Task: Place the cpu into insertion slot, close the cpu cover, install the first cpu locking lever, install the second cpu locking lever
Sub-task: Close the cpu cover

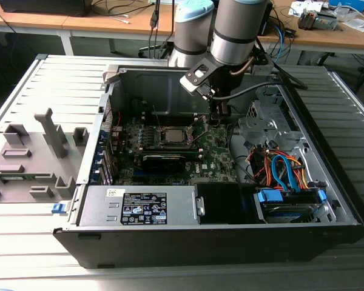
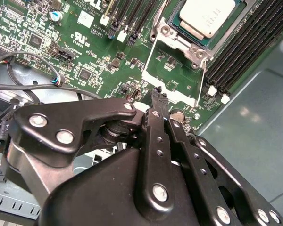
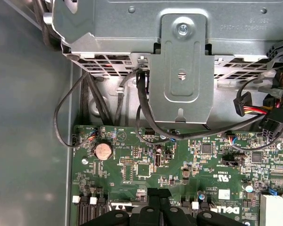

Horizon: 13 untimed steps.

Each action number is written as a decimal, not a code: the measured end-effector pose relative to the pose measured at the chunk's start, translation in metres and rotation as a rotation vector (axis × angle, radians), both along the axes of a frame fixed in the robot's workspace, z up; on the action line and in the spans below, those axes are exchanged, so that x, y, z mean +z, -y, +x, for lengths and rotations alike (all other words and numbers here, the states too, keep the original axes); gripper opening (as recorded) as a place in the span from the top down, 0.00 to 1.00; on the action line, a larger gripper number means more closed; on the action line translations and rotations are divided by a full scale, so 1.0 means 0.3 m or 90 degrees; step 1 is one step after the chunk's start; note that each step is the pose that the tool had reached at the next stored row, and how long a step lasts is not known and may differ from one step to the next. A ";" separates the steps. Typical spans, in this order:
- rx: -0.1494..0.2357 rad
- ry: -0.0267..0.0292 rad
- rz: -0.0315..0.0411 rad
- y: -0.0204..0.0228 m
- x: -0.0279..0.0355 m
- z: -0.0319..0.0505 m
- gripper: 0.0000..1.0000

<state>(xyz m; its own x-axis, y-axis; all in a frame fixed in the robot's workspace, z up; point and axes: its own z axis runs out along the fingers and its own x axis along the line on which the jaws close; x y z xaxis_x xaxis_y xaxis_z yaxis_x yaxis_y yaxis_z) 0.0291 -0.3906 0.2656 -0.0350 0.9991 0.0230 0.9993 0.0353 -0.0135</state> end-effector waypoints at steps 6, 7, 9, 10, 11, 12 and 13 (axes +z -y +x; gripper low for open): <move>0.000 0.0000 0.0000 0.000 -0.004 0.001 0.89; 0.000 0.0000 0.0000 0.000 -0.004 0.002 0.89; 0.000 0.0001 0.0004 0.000 -0.007 0.002 0.89; 0.000 0.0000 0.0016 0.000 -0.008 0.002 0.89; 0.000 0.0001 0.0029 -0.001 -0.009 0.003 0.89; 0.000 0.0000 0.0031 -0.001 -0.009 0.005 0.89; 0.000 0.0000 0.0039 -0.001 -0.009 0.006 0.89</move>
<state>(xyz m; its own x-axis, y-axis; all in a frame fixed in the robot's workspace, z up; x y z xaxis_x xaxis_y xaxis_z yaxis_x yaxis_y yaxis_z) 0.0308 -0.3902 0.2630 -0.0350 0.9990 0.0291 0.9993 0.0354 -0.0133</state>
